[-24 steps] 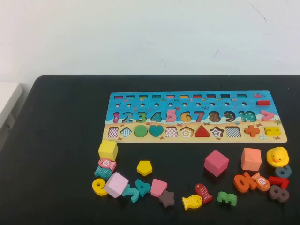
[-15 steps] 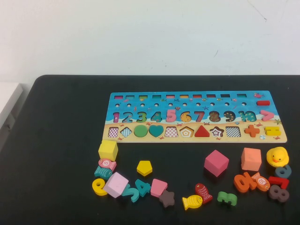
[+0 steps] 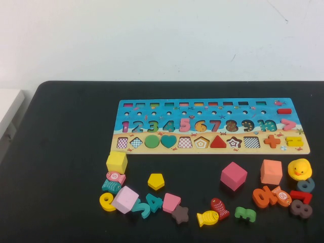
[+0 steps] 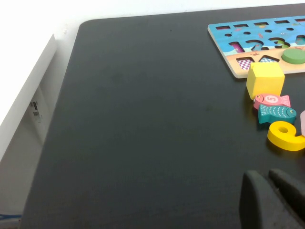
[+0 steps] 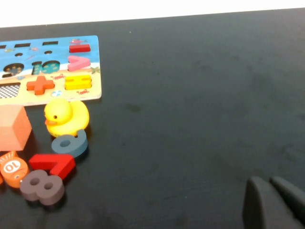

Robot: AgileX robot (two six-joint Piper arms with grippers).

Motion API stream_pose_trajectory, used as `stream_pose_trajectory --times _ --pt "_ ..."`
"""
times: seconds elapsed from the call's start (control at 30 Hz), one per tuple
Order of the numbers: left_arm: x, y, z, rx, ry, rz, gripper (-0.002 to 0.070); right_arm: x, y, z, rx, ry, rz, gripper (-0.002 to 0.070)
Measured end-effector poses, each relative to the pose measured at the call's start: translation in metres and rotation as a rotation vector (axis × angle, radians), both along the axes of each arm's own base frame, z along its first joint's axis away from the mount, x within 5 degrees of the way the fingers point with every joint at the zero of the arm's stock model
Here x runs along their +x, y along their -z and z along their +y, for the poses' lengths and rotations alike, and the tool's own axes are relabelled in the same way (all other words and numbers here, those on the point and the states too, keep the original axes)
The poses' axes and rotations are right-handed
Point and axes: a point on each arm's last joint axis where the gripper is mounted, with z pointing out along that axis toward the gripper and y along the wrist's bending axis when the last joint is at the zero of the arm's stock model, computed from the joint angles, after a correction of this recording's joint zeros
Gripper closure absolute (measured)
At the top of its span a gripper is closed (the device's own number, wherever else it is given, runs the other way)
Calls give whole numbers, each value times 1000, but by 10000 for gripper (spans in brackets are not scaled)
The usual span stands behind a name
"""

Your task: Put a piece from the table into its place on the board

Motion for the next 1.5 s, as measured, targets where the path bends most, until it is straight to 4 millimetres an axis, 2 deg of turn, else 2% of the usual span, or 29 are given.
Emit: stream_pose_trajectory --times 0.3,0.4,0.43,0.6,0.67,0.77,0.93,1.0,1.07,1.1,1.13,1.23,1.37,1.5 --pt "0 0 0 -4 0 0 676 0 0 0 0 0 0 657" --pt "0 -1 -1 -62 -3 -8 676 0 0 0 0 0 0 658" --pt "0 -2 -2 -105 -4 -8 676 0 0 0 0 0 0 658" --pt "2 -15 -8 -684 -40 -51 676 0 0 0 0 0 0 658" --pt "2 -20 -8 -865 -58 -74 676 0 0 0 0 0 0 657" --pt "3 -24 -6 -974 -76 -101 676 0 0 0 0 0 0 658" --pt "3 -26 -4 -1032 -88 -118 676 0 0 0 0 0 0 658" --pt "3 -25 -5 -974 -72 -112 676 0 0 0 0 0 0 658" --pt "0 -32 -11 -837 0 -99 676 0 0 0 0 0 0 657" --pt "-3 -41 -14 -763 46 -94 676 0 0 0 0 0 0 657" --pt "-6 -64 -20 -622 123 -80 676 0 0 0 0 0 0 658" --pt "-2 -92 -27 -365 220 56 676 0 0 0 0 0 0 658" --pt "20 -134 -32 -13 364 244 676 0 0 0 0 0 0 658" --pt "60 -175 -35 198 488 357 676 0 0 0 0 0 0 658"
